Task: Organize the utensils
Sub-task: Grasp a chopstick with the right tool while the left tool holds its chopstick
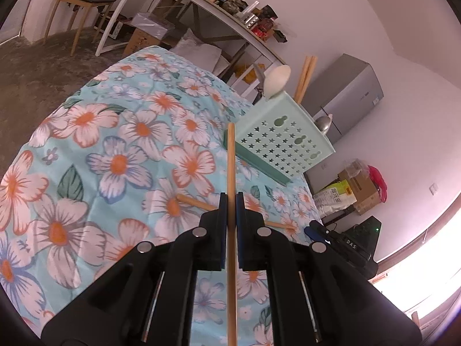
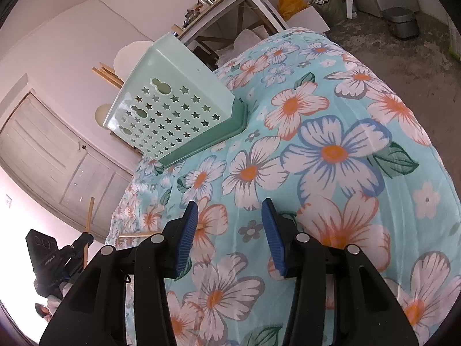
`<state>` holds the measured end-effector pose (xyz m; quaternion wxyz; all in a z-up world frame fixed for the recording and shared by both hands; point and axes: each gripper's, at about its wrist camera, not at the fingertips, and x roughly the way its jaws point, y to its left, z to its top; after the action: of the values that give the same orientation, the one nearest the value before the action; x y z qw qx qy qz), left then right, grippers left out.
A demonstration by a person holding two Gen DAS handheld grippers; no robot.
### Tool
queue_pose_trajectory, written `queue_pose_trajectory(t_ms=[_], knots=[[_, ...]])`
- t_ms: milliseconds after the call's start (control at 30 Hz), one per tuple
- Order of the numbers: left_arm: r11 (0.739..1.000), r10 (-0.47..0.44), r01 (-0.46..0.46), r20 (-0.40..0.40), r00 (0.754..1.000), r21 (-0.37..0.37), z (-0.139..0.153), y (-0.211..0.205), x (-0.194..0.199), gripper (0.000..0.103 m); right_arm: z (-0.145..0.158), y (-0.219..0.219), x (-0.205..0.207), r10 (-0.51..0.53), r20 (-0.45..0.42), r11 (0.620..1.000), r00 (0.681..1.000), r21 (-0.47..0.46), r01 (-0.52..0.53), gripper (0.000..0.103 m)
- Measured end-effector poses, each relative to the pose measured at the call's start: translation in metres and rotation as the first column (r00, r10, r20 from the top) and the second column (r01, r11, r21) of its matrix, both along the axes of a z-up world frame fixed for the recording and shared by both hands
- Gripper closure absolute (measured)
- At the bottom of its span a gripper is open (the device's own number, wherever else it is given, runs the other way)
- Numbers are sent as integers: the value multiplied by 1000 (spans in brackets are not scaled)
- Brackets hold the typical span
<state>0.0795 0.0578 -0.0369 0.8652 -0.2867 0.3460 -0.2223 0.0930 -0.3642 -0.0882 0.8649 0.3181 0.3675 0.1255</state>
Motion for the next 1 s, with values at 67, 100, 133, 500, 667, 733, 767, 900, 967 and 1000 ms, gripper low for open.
queue_pose_trajectory(t_ms=[67,100,133,500,667,733,767,900,967,1000], knots=[[1000,8,-8,0,1000,-4,-1,3,-1,98,0,1,0,-1,-1,1000,1000,-4,1,58],[1000,12,-12,0,1000,-5,-2,4,-1,98,0,2,0,-1,-2,1000,1000,-7,1,58],[1000,17,-17,1,1000,-7,-2,6,-1,98,0,3,1,-2,-2,1000,1000,-9,2,58],[999,43,-44,8,999,14,-2,12,-2,98,19,46,11,122,17,992,992,17,-122,58],[998,52,-52,1,999,19,-3,15,-2,98,26,105,40,266,15,964,964,-4,-266,58],[998,57,-57,3,998,27,-2,17,-2,98,33,129,46,322,26,944,946,-81,-319,58],[997,62,-62,7,998,37,-1,18,-3,98,39,147,48,372,41,921,927,-143,-363,58],[995,86,-86,12,996,50,0,26,-3,98,50,196,51,529,56,813,846,-317,-488,58],[994,102,-102,10,995,49,0,30,-3,98,49,220,51,606,38,729,795,-425,-536,58],[993,108,-108,11,994,50,1,32,-3,98,48,230,50,634,26,690,773,-471,-549,58]])
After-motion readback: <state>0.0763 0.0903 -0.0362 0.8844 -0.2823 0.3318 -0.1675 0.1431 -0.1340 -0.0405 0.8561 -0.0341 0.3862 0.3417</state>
